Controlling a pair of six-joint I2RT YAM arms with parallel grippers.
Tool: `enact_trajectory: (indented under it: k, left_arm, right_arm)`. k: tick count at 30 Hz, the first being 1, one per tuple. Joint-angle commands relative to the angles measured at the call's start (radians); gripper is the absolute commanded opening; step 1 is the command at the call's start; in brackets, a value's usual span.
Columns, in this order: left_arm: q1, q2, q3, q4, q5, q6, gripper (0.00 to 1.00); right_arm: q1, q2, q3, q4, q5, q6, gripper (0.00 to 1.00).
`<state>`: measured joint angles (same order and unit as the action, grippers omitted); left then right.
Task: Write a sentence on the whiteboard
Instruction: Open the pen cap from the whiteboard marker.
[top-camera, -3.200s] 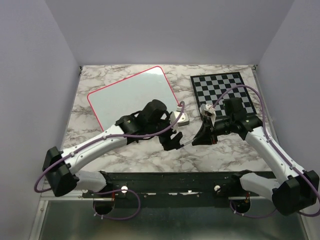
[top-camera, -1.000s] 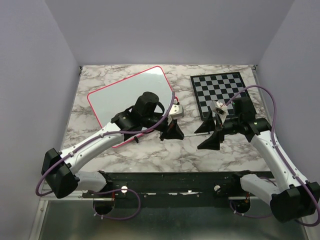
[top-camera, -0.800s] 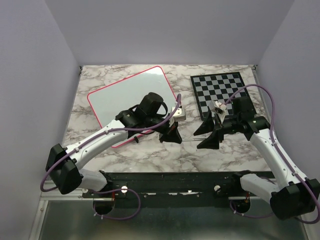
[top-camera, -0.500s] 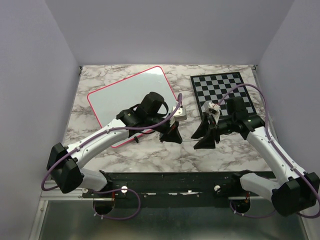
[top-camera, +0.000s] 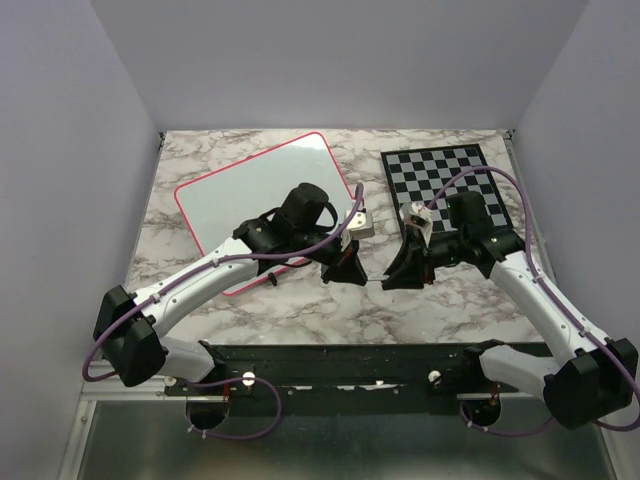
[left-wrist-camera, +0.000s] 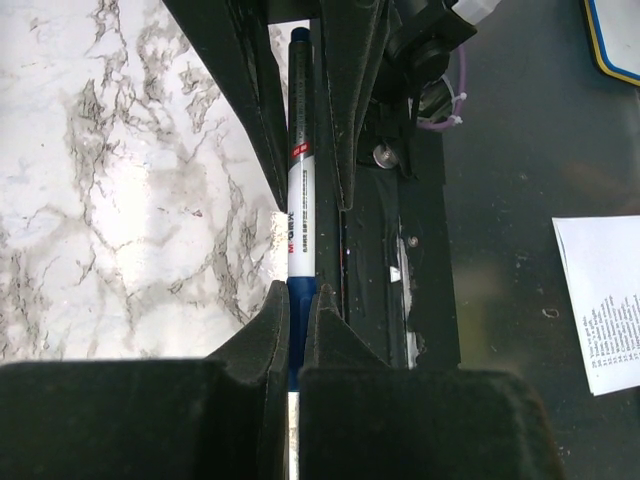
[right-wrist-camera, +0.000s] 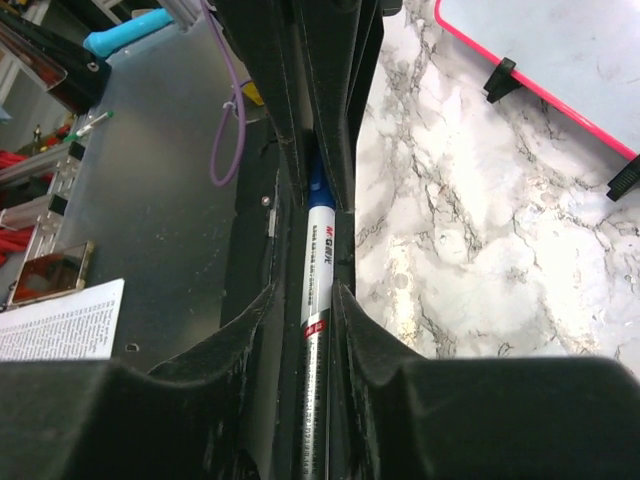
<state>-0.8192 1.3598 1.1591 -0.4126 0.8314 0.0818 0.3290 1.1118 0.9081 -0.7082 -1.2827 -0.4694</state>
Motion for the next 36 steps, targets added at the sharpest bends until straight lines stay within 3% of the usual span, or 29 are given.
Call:
enact_trajectory:
  k: [1,9,15,19,21,27,31,36]
  left_arm:
    - [0.000,-0.001,0.017,0.035,0.003,-0.010,0.00]
    - [-0.001,0.013,0.025,0.037,0.008,-0.017,0.00]
    - [-0.001,0.019,0.025,0.047,0.011,-0.024,0.00]
    - [0.000,0.022,0.028,0.047,0.009,-0.025,0.00]
    - [0.000,0.024,0.031,0.047,0.011,-0.022,0.00]
    - [0.000,0.010,0.034,-0.008,-0.006,0.032,0.00]
    - [0.015,-0.053,-0.002,-0.092,-0.084,0.156,0.00]
    - [0.121,-0.161,-0.082,-0.239,-0.158,0.298,0.00]
  right_arm:
    - [0.016,0.008,0.002,0.019,0.013,0.009,0.33]
    - [0.024,0.011,0.002,0.018,0.016,0.005,0.37]
    - [0.027,0.014,0.002,0.016,0.010,0.003,0.30]
    - [0.030,0.019,0.005,0.007,0.008,-0.003,0.17]
    - [0.033,0.023,0.012,-0.005,0.003,-0.023,0.01]
    - [0.033,0.023,0.046,-0.083,0.023,-0.098,0.01]
    - [0.033,-0.007,0.052,-0.148,0.095,-0.176,0.01]
    - [0.033,-0.082,-0.011,-0.146,0.161,-0.215,0.01]
